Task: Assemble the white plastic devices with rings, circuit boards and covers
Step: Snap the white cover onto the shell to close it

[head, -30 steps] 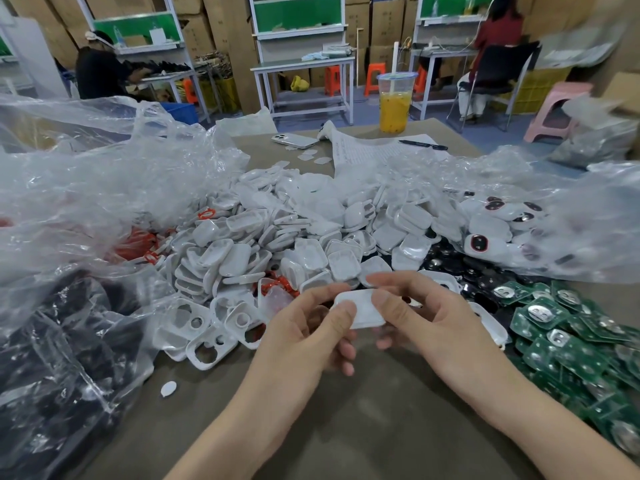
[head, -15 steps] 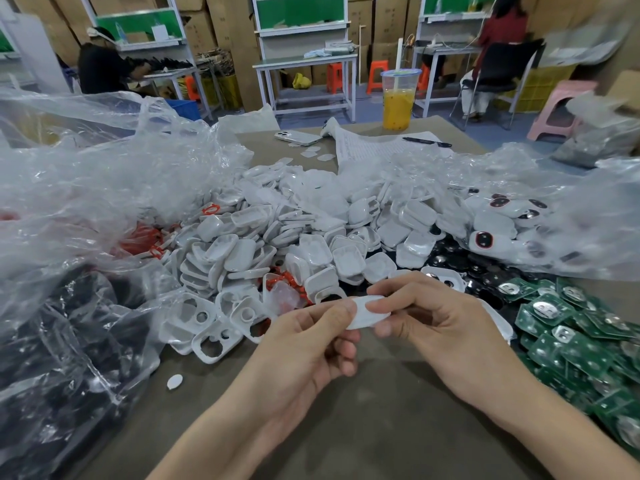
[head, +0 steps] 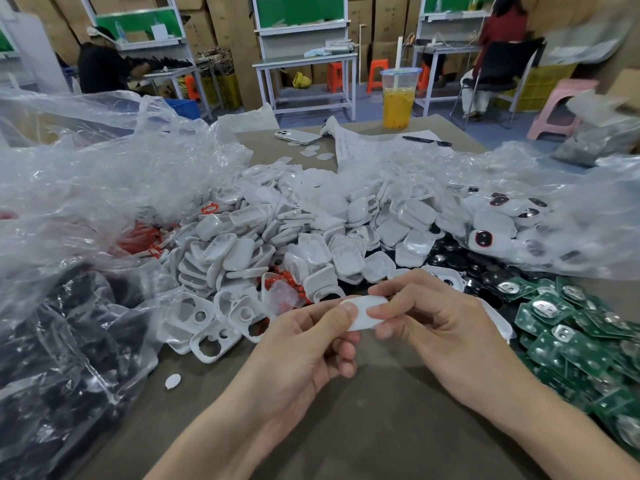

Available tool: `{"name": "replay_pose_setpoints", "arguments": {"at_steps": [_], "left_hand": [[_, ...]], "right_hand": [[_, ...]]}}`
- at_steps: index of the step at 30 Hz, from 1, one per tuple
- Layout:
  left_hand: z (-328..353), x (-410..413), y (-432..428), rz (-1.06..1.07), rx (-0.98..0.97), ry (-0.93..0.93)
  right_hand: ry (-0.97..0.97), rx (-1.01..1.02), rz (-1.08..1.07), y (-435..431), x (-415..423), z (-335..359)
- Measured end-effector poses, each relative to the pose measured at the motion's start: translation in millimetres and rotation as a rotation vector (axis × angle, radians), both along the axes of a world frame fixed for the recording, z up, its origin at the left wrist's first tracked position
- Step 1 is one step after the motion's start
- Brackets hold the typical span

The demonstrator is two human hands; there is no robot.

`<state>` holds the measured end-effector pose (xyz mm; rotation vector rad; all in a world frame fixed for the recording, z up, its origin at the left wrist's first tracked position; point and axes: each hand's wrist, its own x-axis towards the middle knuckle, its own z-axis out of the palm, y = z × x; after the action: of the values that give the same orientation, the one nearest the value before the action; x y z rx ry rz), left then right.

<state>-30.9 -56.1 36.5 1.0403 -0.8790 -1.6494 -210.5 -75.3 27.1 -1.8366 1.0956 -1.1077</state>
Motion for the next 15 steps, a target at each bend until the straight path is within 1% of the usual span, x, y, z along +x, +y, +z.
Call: {"name": "replay_pose_setpoints", "arguments": {"at_steps": [3,6,7,9,11,13,15], "left_hand": [[0.1,-1.6,0.1,0.022,-0.042,-0.007],[-1.7,-3.9,-1.0,0.062,-0.189,-0.014],[-4.2,-2.8,-1.2,0.083,-0.271,-0.075],[-9.1,0.4,-1.4,0.114,-0.454,-0.339],[-10.9,3.2,-1.3,0.148,-0.582,-0.570],[-11.5,4.4,-2.1,0.182,-0.653,-0.658],[-11.4,4.8,-3.6,0.203,-0.708,-0.695]], "right_hand": [[-0.073,0.010,-0.003,-1.0,2.9,0.7],[-0.232,0.054,-0.002,-4.1,4.1,0.9],[-0.281,0.080,-0.002,-5.4,3.6,1.2],[-0.352,0.153,0.006,-7.3,1.5,1.5],[-0.369,0.203,0.031,-8.8,-0.8,-0.2],[-0.405,0.223,0.057,-9.1,-0.4,-0.2],[-0.452,0.241,0.065,-8.9,1.3,0.2]]}}
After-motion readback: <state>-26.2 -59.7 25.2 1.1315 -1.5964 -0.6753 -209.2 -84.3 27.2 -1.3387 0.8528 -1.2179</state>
